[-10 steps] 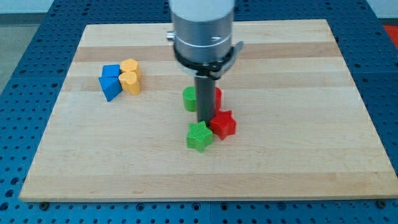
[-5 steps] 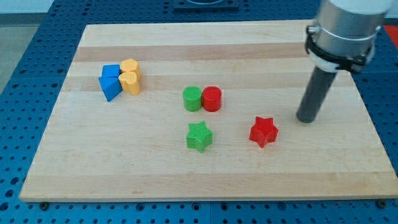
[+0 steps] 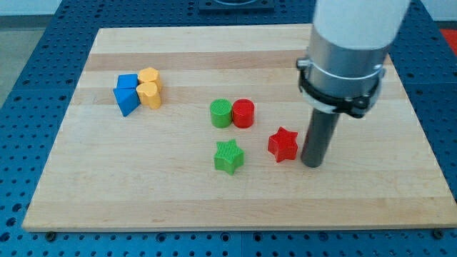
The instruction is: Move the red star towards top of green star
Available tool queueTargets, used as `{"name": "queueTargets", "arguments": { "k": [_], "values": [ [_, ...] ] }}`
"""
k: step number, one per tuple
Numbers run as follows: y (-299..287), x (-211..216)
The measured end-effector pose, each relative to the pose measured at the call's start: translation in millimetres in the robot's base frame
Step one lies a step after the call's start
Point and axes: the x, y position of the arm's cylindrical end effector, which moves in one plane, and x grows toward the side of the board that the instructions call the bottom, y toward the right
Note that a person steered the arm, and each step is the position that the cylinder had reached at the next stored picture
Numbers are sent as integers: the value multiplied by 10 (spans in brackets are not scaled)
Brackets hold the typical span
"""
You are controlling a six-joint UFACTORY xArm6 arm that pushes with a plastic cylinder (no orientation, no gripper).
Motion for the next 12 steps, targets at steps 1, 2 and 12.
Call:
{"name": "queueTargets", "arguments": {
  "k": [1, 2, 12],
  "values": [
    [188, -93],
    [-63, -126],
    [-919, -410]
  ]
}}
